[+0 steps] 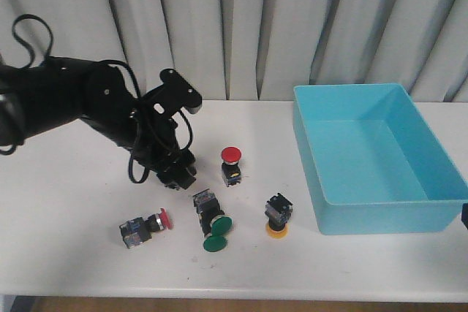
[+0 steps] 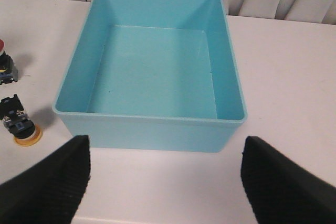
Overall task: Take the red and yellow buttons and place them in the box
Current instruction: 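Reach the left gripper toward the upright red-capped button, then close the left gripper on the red button and lift it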
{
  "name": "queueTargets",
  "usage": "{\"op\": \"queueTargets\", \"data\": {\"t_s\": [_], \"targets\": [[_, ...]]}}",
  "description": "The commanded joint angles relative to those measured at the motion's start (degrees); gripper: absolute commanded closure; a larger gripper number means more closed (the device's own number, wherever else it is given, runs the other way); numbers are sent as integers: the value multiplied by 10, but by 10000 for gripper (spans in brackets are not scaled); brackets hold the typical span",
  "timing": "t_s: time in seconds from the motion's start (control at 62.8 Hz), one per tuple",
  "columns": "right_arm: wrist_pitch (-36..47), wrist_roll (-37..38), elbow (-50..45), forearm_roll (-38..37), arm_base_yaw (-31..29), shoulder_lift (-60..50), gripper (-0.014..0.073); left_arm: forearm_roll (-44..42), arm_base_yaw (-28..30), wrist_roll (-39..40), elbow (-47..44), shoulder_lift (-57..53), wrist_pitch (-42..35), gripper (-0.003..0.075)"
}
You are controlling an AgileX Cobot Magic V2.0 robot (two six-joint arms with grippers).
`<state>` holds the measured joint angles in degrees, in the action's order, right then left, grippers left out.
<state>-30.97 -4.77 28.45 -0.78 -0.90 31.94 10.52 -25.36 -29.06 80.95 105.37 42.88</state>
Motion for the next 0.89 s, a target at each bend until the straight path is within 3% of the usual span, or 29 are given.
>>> {"op": "queueTargets", "data": {"t_s": [0.0,0.191,0.51,0.685,0.876], "targets": [[34,-3,19,-1,-1,5,11,57,-3,-41,59,15,-9,195],[34,-3,19,-1,-1,5,11,108,-3,-108,134,84,-11,195],[34,-3,19,-1,-1,5,11,109,-4,-123,240,183,-7,195],[34,-3,19,-1,-1,5,11,138,-6,-141,267,216,2,195],[29,-3,19,-1,-1,5,11,153,-11,-166,266,240,-45,195]]}}
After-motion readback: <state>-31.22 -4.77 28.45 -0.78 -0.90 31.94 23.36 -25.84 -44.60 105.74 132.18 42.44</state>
